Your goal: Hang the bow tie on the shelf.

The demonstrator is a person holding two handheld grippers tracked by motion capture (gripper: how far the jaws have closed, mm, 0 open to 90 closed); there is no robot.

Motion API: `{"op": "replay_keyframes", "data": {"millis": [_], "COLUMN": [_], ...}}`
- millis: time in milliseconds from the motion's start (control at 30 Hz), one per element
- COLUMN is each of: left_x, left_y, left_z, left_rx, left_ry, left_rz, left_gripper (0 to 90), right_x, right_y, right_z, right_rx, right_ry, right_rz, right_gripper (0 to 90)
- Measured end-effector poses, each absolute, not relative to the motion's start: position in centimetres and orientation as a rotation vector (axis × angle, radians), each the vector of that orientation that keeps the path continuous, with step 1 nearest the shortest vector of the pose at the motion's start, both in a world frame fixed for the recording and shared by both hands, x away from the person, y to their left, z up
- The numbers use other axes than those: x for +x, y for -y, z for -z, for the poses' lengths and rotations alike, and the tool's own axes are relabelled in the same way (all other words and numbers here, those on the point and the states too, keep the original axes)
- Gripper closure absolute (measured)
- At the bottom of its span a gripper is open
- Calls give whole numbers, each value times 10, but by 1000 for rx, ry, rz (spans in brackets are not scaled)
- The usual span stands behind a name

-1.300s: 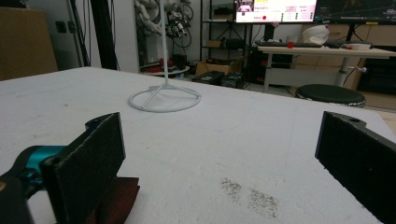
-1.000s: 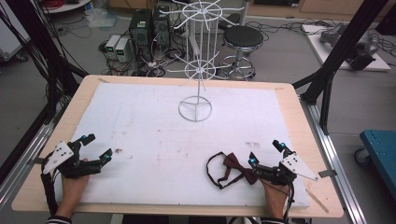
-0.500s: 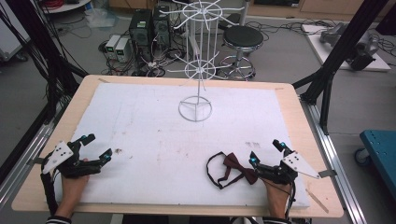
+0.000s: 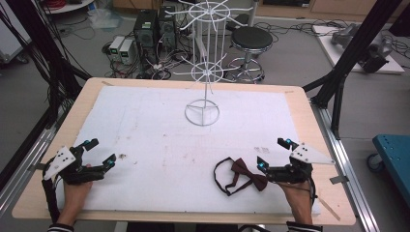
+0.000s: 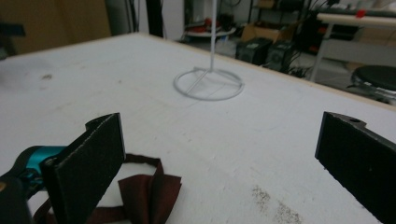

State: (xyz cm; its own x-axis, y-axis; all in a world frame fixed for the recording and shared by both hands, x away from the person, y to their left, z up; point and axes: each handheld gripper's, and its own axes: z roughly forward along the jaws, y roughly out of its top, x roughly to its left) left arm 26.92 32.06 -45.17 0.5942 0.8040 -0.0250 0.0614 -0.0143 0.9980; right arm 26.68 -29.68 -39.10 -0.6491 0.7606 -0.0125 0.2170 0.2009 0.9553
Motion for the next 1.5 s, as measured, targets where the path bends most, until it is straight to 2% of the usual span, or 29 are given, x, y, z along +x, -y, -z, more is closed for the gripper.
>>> {"op": "replay_keyframes", "data": {"millis": [233,733,800,1200,1300,1500], "left_x": [269,269,269,269,269,269], "left_y": [-321,-321,-321,-321,-321,-321], "left_z": [452,452,452,452,452,452], "left_rx": [1486,1483,1485,1483,1484,1482], "left_ry": [-771,-773,-771,-772,-770,-770], "left_rz": [-692,-692,-694,-694,-695,-694], "left_gripper": [91,91,90,91,91,91], "right_x": [275,288,288,294,295,297], "right_y": [281,252,250,244,244,240], "right_z": [380,387,387,396,398,402], "right_rx": [819,748,753,797,810,810], "right_ry": [-2271,-2608,-2635,-2702,-2733,-2760], "right_rz": [-1290,-952,-922,-811,-804,-772], "right_gripper": [8,9,52,70,192,201]}}
